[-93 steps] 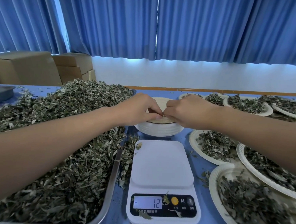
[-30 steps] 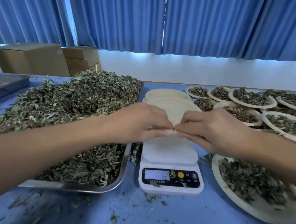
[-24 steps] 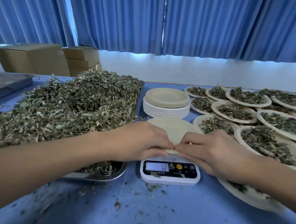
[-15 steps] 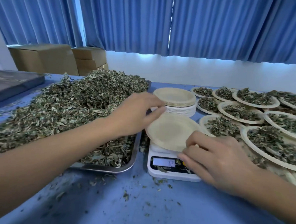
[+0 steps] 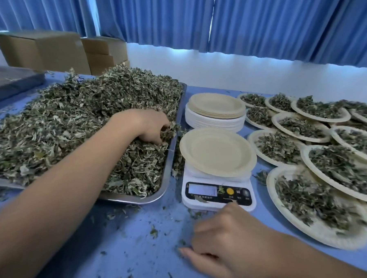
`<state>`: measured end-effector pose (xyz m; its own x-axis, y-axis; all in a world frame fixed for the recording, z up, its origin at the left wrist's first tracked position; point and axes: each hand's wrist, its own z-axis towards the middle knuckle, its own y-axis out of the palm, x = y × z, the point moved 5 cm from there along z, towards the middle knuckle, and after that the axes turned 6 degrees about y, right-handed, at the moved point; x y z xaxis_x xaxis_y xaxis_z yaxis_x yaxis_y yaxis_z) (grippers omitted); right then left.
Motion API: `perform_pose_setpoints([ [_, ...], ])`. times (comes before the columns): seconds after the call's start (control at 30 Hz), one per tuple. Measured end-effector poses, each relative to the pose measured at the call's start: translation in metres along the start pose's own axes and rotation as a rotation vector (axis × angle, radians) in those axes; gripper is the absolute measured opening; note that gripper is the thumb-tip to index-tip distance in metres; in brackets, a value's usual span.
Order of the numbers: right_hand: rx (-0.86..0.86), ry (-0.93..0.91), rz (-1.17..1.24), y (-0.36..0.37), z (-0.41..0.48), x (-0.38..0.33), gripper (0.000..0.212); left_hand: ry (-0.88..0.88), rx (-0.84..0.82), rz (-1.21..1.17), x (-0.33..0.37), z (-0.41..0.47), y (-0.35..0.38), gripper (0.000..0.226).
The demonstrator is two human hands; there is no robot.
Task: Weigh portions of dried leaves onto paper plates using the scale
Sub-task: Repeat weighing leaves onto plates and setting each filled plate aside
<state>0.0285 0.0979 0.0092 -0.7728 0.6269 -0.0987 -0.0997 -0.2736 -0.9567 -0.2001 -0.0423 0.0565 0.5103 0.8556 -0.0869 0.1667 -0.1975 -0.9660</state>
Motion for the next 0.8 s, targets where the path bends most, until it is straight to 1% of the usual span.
perform_pose_setpoints([
  [0.1,-0.006,0.019,-0.004,0.0,0.002,0.0,0.051,0.016,0.019,-0.021,0.0,-0.004,-0.002,0.073],
  [0.17,-0.006,0.047,0.003,0.0,0.001,0.001,0.053,0.031,0.041,-0.035,0.0,-0.006,-0.006,0.07],
  [0.23,-0.016,0.061,0.019,0.001,-0.001,0.001,0.053,0.048,0.072,-0.039,0.0,-0.01,-0.012,0.067],
  [0.33,-0.022,0.072,0.026,-0.001,0.0,0.001,0.053,0.046,0.143,-0.063,-0.002,-0.017,-0.022,0.073],
  [0.37,-0.025,0.074,0.027,-0.002,0.0,0.001,0.052,0.047,0.168,-0.067,-0.001,-0.019,-0.026,0.071],
  [0.4,-0.026,0.076,0.024,-0.002,0.0,0.002,0.052,0.049,0.187,-0.068,-0.001,-0.021,-0.031,0.066],
  [0.47,-0.032,0.08,0.023,-0.002,0.0,0.002,0.052,0.041,0.214,-0.071,-0.002,-0.025,-0.038,0.044],
  [0.5,-0.036,0.08,0.024,-0.001,0.0,0.002,0.053,0.028,0.222,-0.071,-0.003,-0.026,-0.041,0.038],
  [0.7,-0.016,0.069,0.021,-0.002,0.0,0.002,0.054,-0.069,0.236,-0.095,-0.013,-0.034,-0.046,0.033],
  [0.8,-0.024,0.067,0.02,-0.002,0.0,0.002,0.054,-0.131,0.339,-0.116,-0.019,-0.038,-0.053,0.027],
])
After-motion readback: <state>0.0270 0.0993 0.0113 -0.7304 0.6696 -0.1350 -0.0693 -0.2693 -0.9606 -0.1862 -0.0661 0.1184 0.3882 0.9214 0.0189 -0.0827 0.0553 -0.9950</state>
